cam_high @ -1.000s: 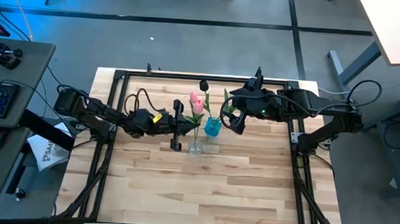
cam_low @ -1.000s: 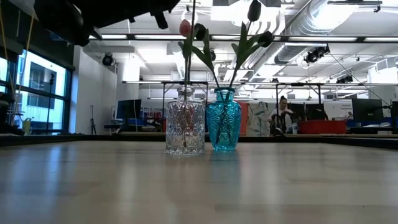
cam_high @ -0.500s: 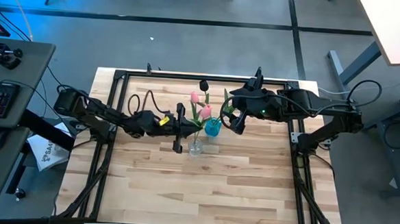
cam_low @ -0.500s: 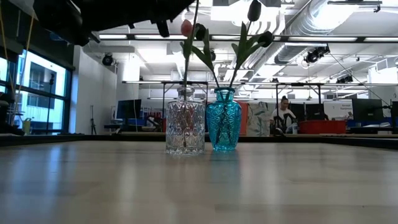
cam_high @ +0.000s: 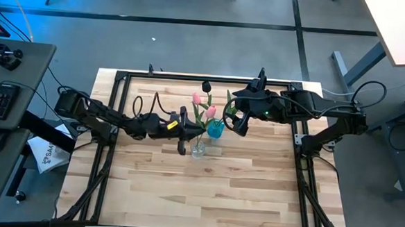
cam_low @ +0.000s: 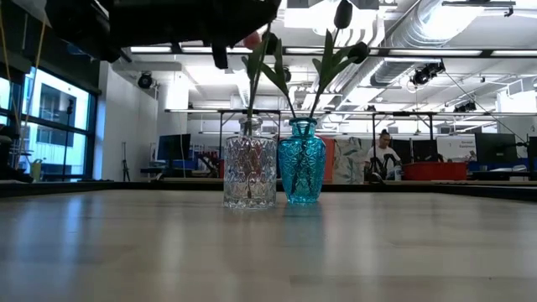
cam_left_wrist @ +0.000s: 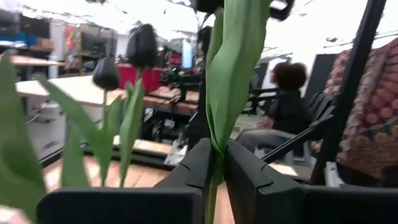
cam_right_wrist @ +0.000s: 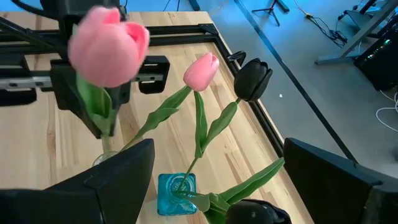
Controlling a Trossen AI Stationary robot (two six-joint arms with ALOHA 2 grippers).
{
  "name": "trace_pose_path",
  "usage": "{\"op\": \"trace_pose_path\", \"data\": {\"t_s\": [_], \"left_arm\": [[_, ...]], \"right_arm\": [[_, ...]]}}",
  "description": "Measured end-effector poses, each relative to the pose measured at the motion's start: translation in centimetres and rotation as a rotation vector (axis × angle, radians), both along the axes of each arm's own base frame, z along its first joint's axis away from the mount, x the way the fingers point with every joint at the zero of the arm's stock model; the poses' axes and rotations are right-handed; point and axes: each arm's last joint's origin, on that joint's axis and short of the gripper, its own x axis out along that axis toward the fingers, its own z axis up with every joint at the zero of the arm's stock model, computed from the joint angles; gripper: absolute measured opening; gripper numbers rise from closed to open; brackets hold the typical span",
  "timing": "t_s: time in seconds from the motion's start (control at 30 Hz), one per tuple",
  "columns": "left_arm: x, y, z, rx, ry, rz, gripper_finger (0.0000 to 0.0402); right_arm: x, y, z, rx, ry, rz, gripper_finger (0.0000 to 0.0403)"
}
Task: Sort flowers into vase by color
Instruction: Put the pink tulip into the transparent vase, then return to Home Position
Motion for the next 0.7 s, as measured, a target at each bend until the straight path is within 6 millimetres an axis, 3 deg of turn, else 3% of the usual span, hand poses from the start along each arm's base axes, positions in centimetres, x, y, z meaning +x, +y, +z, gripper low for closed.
{"op": "trace_pose_path", "data": {"t_s": [0.4,0.57,0.7], "left_arm": [[-2.9,0.4,2.4,0.062,0.192,0.069,0.0148],[-5.7,0.7,4.4,0.096,0.240,0.102,0.0196],[-9.0,1.4,7.3,0.150,0.176,0.270,0.0219]], "right_arm": [[0.0,-0.1,0.0,-0.021,0.001,-0.015,0.0353],[0.0,-0.1,0.1,-0.020,-0.004,-0.015,0.0353],[0.0,-0.1,0.1,-0.020,-0.007,-0.015,0.0353]]}}
